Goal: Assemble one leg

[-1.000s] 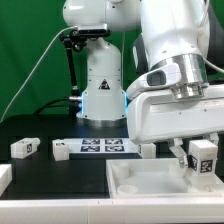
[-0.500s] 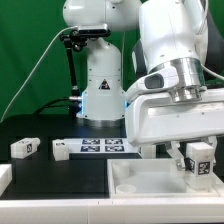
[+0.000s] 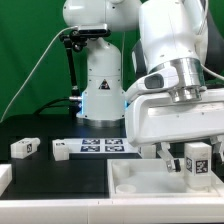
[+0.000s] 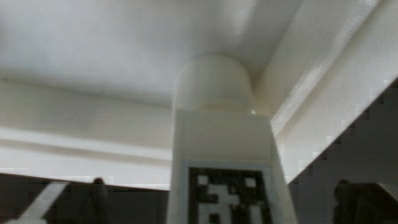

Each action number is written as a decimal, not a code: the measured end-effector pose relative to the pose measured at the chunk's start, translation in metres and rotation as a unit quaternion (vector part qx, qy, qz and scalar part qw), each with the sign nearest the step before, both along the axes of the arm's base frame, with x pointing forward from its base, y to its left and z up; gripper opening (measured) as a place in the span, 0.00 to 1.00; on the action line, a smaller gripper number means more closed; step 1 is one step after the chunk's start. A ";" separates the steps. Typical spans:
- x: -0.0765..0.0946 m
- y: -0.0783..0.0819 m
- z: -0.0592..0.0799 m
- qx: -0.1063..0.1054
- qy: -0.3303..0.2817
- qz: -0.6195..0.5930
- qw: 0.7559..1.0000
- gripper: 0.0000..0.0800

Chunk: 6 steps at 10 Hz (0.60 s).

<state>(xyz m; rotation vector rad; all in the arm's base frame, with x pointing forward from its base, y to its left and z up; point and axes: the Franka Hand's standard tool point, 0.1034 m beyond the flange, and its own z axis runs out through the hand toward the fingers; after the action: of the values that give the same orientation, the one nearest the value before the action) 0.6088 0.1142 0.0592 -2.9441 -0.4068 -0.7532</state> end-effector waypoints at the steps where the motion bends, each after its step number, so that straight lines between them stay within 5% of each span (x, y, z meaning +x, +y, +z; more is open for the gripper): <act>1: 0.000 0.000 0.000 0.000 0.000 0.000 1.000 0.81; 6: 0.001 0.000 0.031 0.000 0.017 0.006 1.000 0.81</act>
Offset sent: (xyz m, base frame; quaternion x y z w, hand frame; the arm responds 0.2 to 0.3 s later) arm -0.0081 -0.0088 0.0275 -0.0156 -0.0290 0.0123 0.9994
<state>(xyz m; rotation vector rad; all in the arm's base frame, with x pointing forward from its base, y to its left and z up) 0.6100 0.1143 0.0898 -2.9477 -0.4205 -0.7003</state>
